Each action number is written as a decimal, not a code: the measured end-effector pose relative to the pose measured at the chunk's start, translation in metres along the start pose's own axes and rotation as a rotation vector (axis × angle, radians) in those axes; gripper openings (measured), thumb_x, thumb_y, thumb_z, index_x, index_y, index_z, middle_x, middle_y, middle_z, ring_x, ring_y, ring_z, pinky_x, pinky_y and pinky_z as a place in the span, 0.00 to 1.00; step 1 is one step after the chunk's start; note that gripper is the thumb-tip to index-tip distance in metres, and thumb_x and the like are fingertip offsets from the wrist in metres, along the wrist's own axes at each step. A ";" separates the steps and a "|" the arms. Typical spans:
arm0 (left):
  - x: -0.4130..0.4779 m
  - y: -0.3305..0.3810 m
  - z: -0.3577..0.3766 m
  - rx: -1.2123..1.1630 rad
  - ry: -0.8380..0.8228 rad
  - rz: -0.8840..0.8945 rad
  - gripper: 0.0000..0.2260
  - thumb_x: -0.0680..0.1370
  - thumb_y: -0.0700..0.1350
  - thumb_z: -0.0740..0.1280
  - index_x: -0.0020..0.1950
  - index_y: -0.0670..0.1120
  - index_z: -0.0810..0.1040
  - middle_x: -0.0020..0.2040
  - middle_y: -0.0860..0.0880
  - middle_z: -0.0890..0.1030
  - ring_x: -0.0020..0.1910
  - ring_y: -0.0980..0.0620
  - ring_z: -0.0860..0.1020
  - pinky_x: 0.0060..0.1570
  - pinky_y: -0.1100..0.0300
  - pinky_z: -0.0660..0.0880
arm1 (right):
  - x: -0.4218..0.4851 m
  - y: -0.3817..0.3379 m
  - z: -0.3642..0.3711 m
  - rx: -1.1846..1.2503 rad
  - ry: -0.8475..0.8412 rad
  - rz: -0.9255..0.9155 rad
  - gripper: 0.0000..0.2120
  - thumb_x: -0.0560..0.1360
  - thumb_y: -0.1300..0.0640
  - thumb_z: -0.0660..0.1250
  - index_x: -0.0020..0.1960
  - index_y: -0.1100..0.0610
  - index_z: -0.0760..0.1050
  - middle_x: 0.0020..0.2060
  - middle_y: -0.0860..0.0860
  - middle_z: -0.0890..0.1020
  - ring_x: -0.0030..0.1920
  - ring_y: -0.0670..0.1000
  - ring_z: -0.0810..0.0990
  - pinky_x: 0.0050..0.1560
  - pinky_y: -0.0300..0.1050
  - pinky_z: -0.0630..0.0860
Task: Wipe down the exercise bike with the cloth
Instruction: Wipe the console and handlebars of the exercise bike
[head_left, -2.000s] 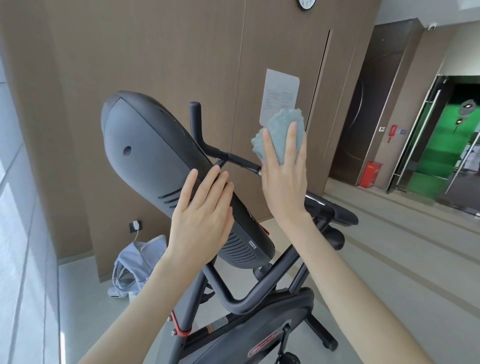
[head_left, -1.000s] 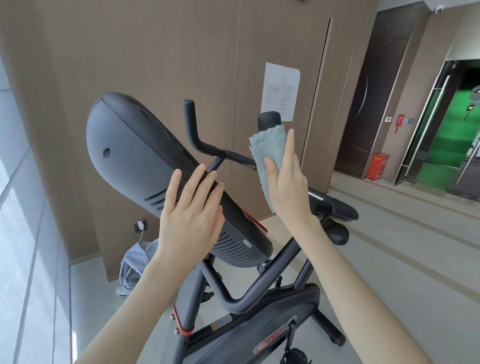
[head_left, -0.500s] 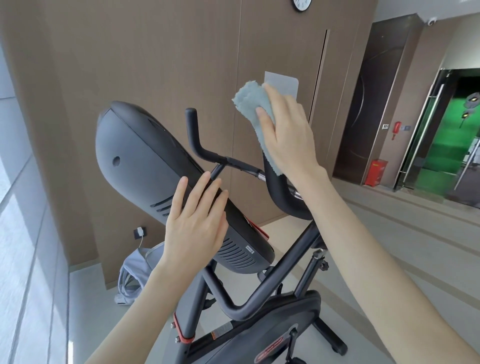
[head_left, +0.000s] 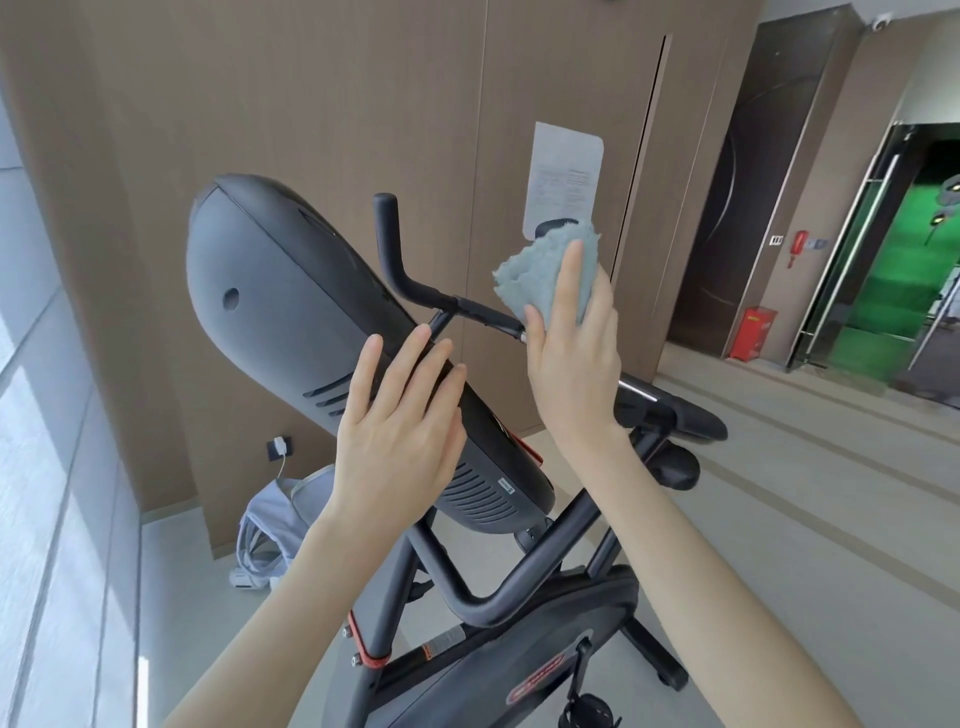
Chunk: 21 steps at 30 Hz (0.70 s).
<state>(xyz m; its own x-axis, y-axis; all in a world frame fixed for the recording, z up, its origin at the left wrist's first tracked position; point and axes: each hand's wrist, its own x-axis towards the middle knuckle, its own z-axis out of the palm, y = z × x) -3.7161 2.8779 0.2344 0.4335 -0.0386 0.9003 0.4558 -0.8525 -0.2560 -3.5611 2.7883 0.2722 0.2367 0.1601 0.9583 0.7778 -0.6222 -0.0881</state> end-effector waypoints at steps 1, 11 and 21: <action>0.000 0.000 0.000 -0.001 0.003 -0.002 0.14 0.77 0.43 0.60 0.59 0.42 0.79 0.63 0.43 0.77 0.71 0.44 0.65 0.75 0.45 0.47 | -0.011 0.005 -0.001 0.004 -0.015 -0.002 0.26 0.82 0.48 0.53 0.74 0.60 0.52 0.63 0.63 0.71 0.55 0.58 0.76 0.47 0.48 0.80; -0.001 -0.001 0.001 0.016 0.001 0.005 0.14 0.77 0.44 0.61 0.60 0.43 0.79 0.64 0.44 0.77 0.71 0.44 0.64 0.75 0.45 0.47 | 0.025 0.007 -0.036 0.350 0.138 0.064 0.26 0.81 0.50 0.51 0.73 0.65 0.57 0.58 0.62 0.74 0.56 0.57 0.75 0.51 0.45 0.74; -0.001 -0.002 0.000 0.035 -0.015 0.018 0.14 0.78 0.44 0.60 0.60 0.44 0.79 0.64 0.44 0.77 0.71 0.44 0.65 0.75 0.45 0.47 | 0.047 -0.005 -0.010 0.349 -0.028 0.103 0.29 0.80 0.45 0.54 0.75 0.57 0.54 0.58 0.57 0.72 0.53 0.53 0.76 0.46 0.44 0.75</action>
<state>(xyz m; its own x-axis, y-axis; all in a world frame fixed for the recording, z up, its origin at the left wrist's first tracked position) -3.7171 2.8794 0.2342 0.4534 -0.0456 0.8902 0.4750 -0.8327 -0.2845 -3.5594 2.7916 0.3202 0.3363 0.1343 0.9322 0.8997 -0.3382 -0.2758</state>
